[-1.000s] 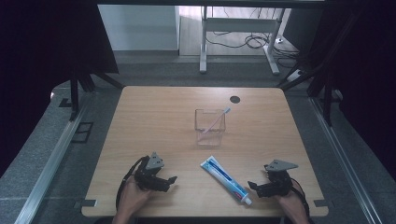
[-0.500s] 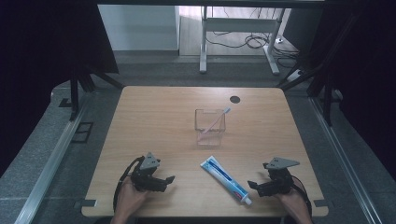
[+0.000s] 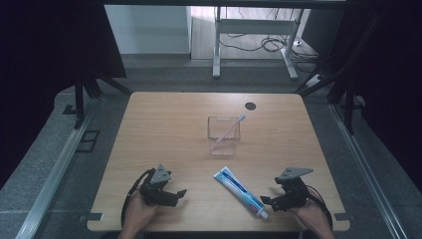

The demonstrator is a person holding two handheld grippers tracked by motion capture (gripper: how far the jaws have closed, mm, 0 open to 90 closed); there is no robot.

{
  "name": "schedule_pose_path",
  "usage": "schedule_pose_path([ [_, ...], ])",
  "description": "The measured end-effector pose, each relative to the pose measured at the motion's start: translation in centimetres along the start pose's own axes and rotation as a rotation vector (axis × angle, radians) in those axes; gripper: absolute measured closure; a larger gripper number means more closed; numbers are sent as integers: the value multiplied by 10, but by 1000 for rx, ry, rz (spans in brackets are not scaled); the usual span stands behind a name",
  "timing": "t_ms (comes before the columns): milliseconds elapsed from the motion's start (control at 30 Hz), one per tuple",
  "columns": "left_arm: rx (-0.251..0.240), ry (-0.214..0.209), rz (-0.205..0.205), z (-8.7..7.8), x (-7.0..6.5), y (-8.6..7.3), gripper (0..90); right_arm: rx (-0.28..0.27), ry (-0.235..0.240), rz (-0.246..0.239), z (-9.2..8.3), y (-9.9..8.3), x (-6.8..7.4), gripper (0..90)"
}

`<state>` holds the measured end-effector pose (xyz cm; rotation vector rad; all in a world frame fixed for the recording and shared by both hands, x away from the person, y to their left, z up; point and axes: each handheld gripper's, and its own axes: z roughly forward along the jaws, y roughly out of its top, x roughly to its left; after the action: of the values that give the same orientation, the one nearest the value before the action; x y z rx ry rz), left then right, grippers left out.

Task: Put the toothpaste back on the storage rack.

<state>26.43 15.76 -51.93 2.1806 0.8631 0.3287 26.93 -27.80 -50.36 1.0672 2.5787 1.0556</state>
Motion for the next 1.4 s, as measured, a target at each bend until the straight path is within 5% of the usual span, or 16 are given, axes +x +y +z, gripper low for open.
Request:
schedule_pose_path([
  [200,-7,-2,0,-1,0,0,129,9,48,12,-6,12,9,209],
  [500,-19,-16,16,-2,-2,1,130,-3,140,-94,-2,21,26,720],
  [700,-16,-20,22,-1,-3,1,130,-15,192,-138,5,24,35,807],
  [867,-13,-21,29,0,-3,1,130,0,183,-162,8,25,45,900],
  [1233,-12,-19,39,-1,-4,2,131,92,200,-170,25,23,55,900],
  [1400,-8,-16,43,0,-5,2,132,91,201,-158,25,24,52,900],
])
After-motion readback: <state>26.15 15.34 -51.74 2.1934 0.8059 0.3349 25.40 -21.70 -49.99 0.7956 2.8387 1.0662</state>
